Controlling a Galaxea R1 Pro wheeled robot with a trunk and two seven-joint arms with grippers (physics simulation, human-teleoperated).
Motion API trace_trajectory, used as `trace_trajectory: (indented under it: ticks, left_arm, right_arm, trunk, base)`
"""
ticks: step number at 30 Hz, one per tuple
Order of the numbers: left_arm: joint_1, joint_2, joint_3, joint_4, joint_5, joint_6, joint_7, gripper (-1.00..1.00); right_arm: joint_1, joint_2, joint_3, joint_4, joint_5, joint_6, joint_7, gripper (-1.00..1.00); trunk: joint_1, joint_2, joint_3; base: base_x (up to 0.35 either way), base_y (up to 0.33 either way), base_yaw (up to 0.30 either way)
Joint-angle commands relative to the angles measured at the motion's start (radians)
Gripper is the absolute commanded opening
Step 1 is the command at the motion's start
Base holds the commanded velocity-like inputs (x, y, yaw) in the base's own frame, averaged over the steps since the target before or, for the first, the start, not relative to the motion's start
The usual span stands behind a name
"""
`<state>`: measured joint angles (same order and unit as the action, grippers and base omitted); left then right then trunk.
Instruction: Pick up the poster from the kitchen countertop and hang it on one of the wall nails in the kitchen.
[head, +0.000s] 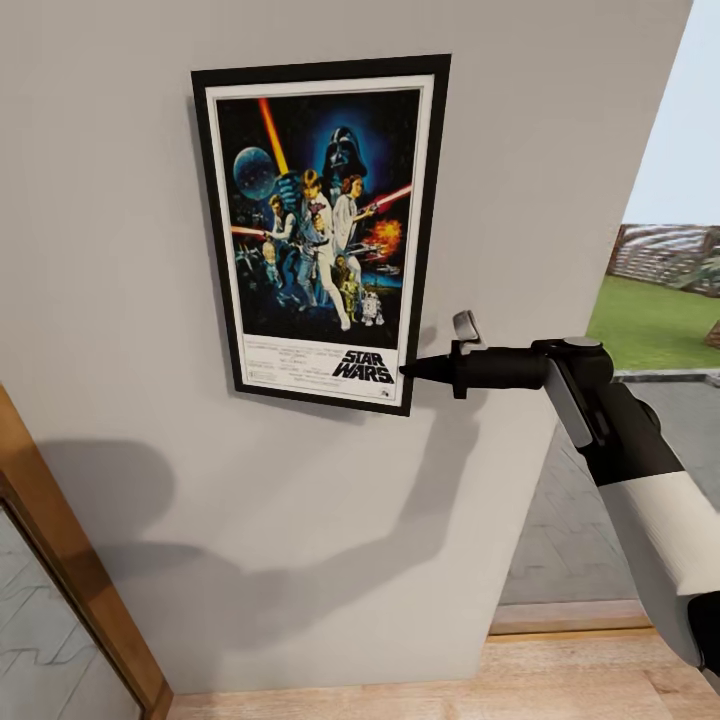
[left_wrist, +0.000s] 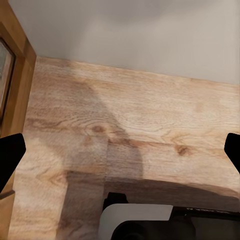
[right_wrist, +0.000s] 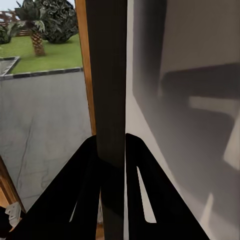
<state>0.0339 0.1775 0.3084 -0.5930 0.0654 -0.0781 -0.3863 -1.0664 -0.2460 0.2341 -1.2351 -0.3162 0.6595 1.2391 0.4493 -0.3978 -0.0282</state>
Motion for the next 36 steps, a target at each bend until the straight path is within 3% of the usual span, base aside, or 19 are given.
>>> trace_trajectory:
  ticks: [1, 36]
  left_arm:
    - [0.0, 0.0, 0.002, -0.001, 0.007, 0.001, -0.006, 1.0]
    - [0.0, 0.0, 0.002, -0.002, 0.007, 0.001, -0.006, 1.0]
  right_arm:
    - [-0.001, -0.001, 0.002, 0.0, -0.009, 0.011, 0.0, -1.0]
    - [-0.001, -0.001, 0.002, 0.0, -0.009, 0.011, 0.0, -1.0]
  trunk:
    - [0.001, -0.002, -0.002]
    - [0.001, -0.002, -0.002]
  base:
    - [0.0, 0.033, 0.0]
    - [0.0, 0.067, 0.0]
